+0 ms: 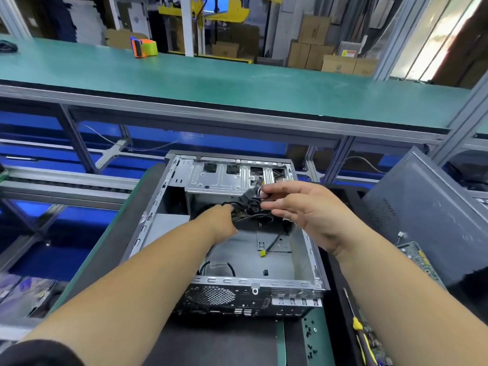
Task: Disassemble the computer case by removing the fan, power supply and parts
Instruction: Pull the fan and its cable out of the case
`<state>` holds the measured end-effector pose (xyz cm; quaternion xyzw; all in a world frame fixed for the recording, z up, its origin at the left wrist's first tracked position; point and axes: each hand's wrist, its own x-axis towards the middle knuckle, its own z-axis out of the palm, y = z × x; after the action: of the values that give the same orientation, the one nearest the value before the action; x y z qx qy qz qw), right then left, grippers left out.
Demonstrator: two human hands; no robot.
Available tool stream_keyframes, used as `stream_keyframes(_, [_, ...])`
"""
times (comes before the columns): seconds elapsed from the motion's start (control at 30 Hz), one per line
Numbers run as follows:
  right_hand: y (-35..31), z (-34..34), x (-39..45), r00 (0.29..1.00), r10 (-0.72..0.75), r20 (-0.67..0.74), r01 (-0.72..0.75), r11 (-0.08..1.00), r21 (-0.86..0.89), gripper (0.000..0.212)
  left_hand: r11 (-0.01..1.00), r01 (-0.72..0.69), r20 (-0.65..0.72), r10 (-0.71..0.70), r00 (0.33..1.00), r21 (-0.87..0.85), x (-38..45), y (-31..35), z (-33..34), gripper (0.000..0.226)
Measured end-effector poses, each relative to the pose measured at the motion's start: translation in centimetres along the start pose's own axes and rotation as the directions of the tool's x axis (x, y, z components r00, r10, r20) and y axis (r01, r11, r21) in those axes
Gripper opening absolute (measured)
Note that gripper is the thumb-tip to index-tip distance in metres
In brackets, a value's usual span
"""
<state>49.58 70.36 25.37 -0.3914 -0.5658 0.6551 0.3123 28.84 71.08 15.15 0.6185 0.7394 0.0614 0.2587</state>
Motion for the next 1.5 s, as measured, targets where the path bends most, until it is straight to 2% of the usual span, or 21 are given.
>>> stream_keyframes(0.2, [0.8,0.5,0.6,1.0,0.011,-0.017,-0.011,0.999,0.043,0.023,0.996,-0.041,0.078,0.047,0.996,-0.086,0.0,-0.9,0.2,0.056])
stream_keyframes(0.47, [2.5,3.0,2.7,0.999,0.004,-0.047,-0.002,1.0,0.028,0.022,0.986,-0.017,0.062,0.027,0.998,-0.168,-0.6,-1.1,-0.2,0.02])
stream_keyframes(0.63, [2.8,4.4,4.0,0.997,-0.073,-0.005,0.074,0.995,0.069,0.025,0.977,0.0,0.037,0.008,0.999,-0.213,-0.3,-1.2,-0.3,0.024])
stream_keyframes(0.73, [2.4,4.6,4.3,0.989,-0.146,0.015,0.143,0.981,0.131,0.025,0.94,0.023,0.011,-0.021,1.0,-0.341,-0.1,-1.3,-0.3,0.033])
stream_keyframes(0.8, [2.1,4.5,4.3,0.986,-0.166,0.025,0.16,0.975,0.153,0.025,0.916,0.013,-0.015,-0.02,1.0,-0.401,0.1,-1.4,-0.4,0.031])
stream_keyframes(0.93, [1.6,3.8,3.9,0.986,-0.164,0.027,0.158,0.976,0.151,0.022,0.915,-0.014,-0.058,-0.01,0.998,-0.403,0.2,-1.4,-0.6,0.029])
stream_keyframes(1.0, [1.4,3.1,3.6,0.987,-0.162,-0.004,0.161,0.982,0.1,0.016,0.916,-0.021,-0.079,-0.011,0.997,-0.399,0.1,-1.4,-0.5,0.029])
stream_keyframes(1.07, [1.7,2.2,3.1,0.986,-0.14,-0.093,0.138,0.99,-0.03,0.014,0.912,-0.023,-0.084,-0.012,0.996,-0.41,0.0,-1.4,-0.3,0.029])
stream_keyframes(1.13, [2.4,1.1,2.9,0.975,-0.069,-0.21,0.037,0.987,-0.156,0.012,0.906,-0.016,-0.066,-0.013,0.998,-0.423,-0.1,-1.4,-0.2,0.033])
stream_keyframes(1.23, [3.7,0.2,3.3,0.957,0.079,-0.279,-0.13,0.977,-0.17,0.01,0.915,-0.002,-0.031,-0.012,0.999,-0.404,-0.2,-1.3,-0.4,0.037])
stream_keyframes(1.27, [4.0,0.1,3.4,0.948,0.135,-0.287,-0.197,0.96,-0.199,0.009,0.915,-0.01,-0.035,-0.005,0.999,-0.403,-0.2,-1.2,-0.4,0.036])
stream_keyframes(1.33, [4.7,-0.1,3.8,0.936,0.213,-0.28,-0.302,0.895,-0.327,0.024,0.891,-0.038,-0.072,0.006,0.997,-0.452,-0.2,-1.1,-0.5,0.029])
stream_keyframes(1.43, [5.4,0.0,4.3,0.951,0.176,-0.252,-0.294,0.763,-0.576,0.038,0.779,-0.095,-0.14,0.009,0.99,-0.619,-0.3,-1.1,-0.8,0.009])
stream_keyframes(1.5, [5.5,0.5,4.8,0.96,0.167,-0.226,-0.277,0.694,-0.664,0.037,0.707,-0.113,-0.158,0.002,0.987,-0.698,-0.5,-1.1,-1.0,0.012])
